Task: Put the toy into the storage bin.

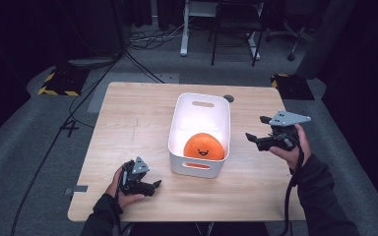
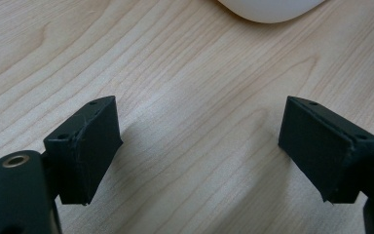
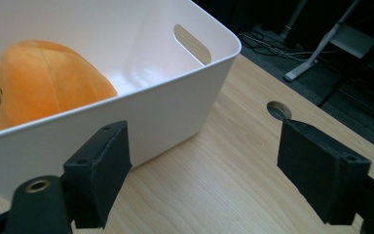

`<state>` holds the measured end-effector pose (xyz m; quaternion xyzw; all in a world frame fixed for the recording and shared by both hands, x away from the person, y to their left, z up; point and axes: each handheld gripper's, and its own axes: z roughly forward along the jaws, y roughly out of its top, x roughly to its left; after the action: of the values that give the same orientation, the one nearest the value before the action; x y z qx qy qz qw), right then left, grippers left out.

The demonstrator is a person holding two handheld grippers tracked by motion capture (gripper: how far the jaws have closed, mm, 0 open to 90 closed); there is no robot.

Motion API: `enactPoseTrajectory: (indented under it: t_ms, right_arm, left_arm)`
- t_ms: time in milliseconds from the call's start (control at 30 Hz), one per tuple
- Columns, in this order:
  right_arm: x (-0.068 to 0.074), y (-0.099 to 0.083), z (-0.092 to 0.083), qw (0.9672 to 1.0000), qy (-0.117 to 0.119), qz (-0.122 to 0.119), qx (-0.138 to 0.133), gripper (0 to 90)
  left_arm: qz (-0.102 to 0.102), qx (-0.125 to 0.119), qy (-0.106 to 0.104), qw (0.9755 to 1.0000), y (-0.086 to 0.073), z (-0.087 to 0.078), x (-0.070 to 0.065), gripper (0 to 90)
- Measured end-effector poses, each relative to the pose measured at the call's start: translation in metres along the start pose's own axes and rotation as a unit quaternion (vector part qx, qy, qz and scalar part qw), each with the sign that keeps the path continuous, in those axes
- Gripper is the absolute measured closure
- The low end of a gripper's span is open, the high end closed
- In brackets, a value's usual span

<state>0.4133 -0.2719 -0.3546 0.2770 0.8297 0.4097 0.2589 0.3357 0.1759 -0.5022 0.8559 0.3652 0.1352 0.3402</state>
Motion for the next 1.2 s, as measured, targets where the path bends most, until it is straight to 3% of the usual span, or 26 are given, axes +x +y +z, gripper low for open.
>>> enactPoseTrajectory:
  t_ms: [1200]
  right_arm:
    - [0.001,-0.051,0.0,0.9985,-0.024,0.0,0.049,20.2]
  left_arm:
    - [0.0,0.001,0.002,1.0,0.0,0.0,0.0,15.6]
